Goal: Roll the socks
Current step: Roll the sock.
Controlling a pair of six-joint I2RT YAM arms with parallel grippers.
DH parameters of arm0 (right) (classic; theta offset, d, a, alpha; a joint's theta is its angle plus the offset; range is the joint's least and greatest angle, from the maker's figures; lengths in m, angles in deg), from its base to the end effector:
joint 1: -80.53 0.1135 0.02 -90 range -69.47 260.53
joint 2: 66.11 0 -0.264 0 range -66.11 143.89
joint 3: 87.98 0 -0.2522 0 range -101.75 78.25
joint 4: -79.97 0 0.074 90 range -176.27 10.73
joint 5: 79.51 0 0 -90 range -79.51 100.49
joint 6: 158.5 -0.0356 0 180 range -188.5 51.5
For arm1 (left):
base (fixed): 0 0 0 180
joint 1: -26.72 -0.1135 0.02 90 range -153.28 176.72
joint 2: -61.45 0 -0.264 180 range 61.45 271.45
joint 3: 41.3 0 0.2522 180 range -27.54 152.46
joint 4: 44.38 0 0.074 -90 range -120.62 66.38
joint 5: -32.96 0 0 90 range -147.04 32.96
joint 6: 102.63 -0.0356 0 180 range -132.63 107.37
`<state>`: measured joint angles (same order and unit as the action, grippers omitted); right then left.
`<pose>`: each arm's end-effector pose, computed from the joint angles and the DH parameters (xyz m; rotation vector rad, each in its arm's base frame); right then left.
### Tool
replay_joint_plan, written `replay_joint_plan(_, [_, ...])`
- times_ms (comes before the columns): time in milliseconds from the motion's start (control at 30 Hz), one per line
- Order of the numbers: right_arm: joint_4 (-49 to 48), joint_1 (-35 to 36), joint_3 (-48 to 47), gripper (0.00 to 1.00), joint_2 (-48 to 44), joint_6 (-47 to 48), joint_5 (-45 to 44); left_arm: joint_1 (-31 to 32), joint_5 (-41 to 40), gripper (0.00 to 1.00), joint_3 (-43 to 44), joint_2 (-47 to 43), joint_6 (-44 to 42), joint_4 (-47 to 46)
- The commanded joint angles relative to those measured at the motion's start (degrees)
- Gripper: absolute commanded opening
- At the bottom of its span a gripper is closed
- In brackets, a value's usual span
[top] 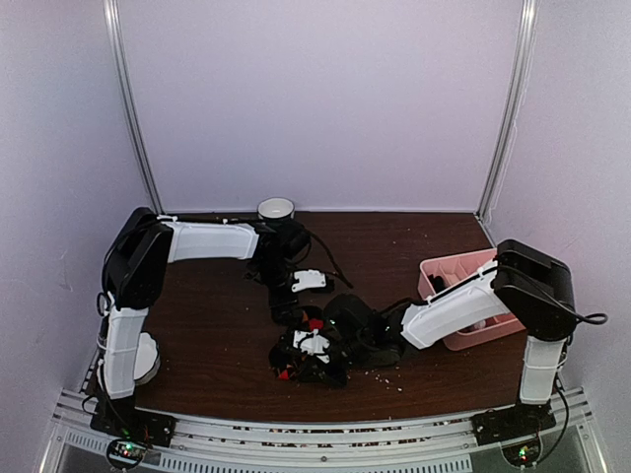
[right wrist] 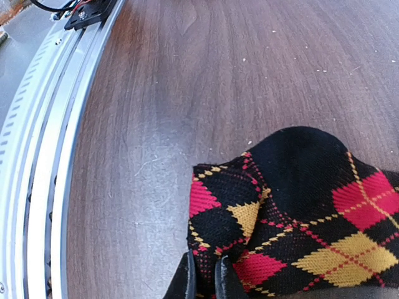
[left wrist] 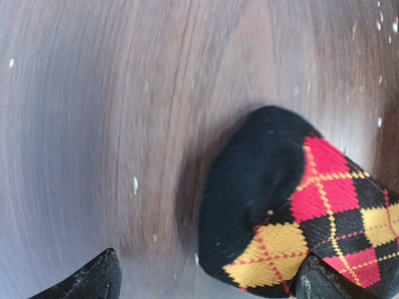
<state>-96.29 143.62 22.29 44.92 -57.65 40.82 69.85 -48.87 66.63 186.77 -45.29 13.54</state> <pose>0.1551 0.3454 0.1194 -1.7000 1.7996 1.0469 0.3184 -0.3052 0.1479 1.7960 2.2642 -0.2395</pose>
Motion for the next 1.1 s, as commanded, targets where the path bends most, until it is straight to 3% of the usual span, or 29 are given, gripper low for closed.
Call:
replay_joint_plan(0, [11.2,1.84,-0.45,0.0,1.63,0.44,-1.34,0.64,-1.89,0.98,4.51,5.57,-0.85,-1.85])
replay_joint_plan(233, [15.45,-1.55,-5.84,0.0,8.61,-8.75,2.32,0.93,3.92,0.98,5.93,4.18,0.26,-0.41])
replay_joint_plan(533, [2.99,-7.48,1.32,0.0,11.55,-28.69,8.59,-0.13,3.96,0.98,3.34,-5.23,2.57,-4.13])
replay_joint_plan(833, [3.35,-8.87,0.92,0.0,14.23,-38.76,8.89,-1.58,2.61,0.98,0.65,-12.94,5.87,-7.49])
replay_joint_plan(933, [6.39,-9.2,-0.49,0.0,15.53,-38.98,8.42,-4.25,6.3,0.98,0.54,-15.07,8.63,-7.56])
replay_joint_plan(1067, [8.19,-9.64,-1.11,0.0,16.06,-38.98,7.21,-9.27,16.75,0.98,3.81,-12.77,8.13,2.39])
